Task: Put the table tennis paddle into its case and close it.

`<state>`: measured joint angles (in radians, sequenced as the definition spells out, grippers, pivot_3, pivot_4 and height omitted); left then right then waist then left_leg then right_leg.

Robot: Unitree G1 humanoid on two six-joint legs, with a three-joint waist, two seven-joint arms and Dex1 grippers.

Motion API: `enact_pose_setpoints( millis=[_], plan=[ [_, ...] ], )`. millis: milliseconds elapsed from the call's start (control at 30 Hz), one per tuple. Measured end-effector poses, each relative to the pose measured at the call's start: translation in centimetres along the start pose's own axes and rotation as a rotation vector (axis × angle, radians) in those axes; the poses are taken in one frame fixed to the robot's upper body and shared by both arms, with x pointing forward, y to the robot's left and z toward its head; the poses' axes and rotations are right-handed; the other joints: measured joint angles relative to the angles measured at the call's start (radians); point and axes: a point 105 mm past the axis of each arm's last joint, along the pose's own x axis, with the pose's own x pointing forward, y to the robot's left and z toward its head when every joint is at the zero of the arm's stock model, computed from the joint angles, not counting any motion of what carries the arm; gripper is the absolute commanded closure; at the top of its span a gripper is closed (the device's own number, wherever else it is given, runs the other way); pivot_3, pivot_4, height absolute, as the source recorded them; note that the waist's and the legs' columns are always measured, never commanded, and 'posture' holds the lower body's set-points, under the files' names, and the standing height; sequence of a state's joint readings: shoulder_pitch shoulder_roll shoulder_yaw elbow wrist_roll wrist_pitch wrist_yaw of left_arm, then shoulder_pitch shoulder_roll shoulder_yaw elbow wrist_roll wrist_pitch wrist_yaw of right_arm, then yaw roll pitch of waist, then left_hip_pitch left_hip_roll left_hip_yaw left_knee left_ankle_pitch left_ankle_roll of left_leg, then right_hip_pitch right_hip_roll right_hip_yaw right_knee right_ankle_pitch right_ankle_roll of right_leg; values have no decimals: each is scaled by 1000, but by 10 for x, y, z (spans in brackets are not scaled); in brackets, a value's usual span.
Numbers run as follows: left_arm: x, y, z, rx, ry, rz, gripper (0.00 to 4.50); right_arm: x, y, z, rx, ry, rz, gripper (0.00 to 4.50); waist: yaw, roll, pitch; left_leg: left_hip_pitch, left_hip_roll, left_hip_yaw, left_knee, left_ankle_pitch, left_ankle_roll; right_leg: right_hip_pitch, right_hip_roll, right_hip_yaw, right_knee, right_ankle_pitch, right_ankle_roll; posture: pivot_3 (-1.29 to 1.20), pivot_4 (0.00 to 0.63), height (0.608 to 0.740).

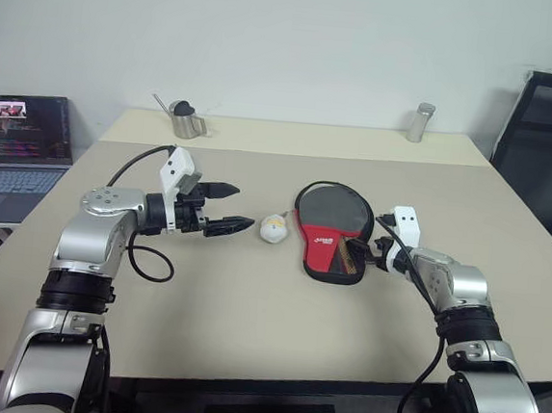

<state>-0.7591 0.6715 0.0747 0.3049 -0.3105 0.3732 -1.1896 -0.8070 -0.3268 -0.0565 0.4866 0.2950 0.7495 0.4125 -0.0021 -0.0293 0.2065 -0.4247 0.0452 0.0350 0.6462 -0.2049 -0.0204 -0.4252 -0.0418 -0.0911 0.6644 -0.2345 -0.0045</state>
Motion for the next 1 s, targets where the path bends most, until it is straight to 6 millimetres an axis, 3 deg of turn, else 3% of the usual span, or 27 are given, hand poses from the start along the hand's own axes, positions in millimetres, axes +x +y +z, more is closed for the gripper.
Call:
enact_pose_setpoints(
  millis=[167, 267, 533, 667, 867, 1000],
  plan=[
    [0, 0, 0, 0, 1, -1, 0, 3, 4, -1, 2, 5, 8, 34, -2, 0, 0, 1, 0, 1, 0, 0, 0, 0, 2, 1, 0, 0, 0, 0, 150, 740],
    [0, 0, 0, 0, 2, -1, 0, 5, 6, -2, 10, 13, 14, 603, -3, 0, 0, 3, 0, 1, -1, 0, 0, 1, 3, 2, 0, 0, -1, 0, 150, 740],
    [-7, 0, -11, -15, 36, 12, 0, 14, 21, -7, 93, 44, 69, 3338, -7, 0, -1, 8, 2, 3, -1, 0, 0, 3, 4, 4, 1, 1, -2, 0, 150, 740],
    [-10, -2, -13, -13, 50, 12, 0, 18, 26, -7, 119, 48, 90, 4488, -8, -1, -2, 9, 2, 3, -1, 0, 0, 3, 5, 5, 1, 2, -3, 0, 150, 740],
    [-24, -8, -33, -44, 115, 5, 0, 20, 37, -6, 122, 49, 125, 4488, -23, -1, -2, 9, 2, 3, -3, 0, 0, 3, 5, 7, 0, 2, -4, 0, 150, 740],
    [-40, -22, -55, -65, 189, -39, 0, 13, 58, -12, 119, 75, 200, 4488, -31, -1, -2, 9, 3, 5, -4, -1, -1, 0, 5, 13, 0, 3, -6, 0, 150, 740]
  ],
)
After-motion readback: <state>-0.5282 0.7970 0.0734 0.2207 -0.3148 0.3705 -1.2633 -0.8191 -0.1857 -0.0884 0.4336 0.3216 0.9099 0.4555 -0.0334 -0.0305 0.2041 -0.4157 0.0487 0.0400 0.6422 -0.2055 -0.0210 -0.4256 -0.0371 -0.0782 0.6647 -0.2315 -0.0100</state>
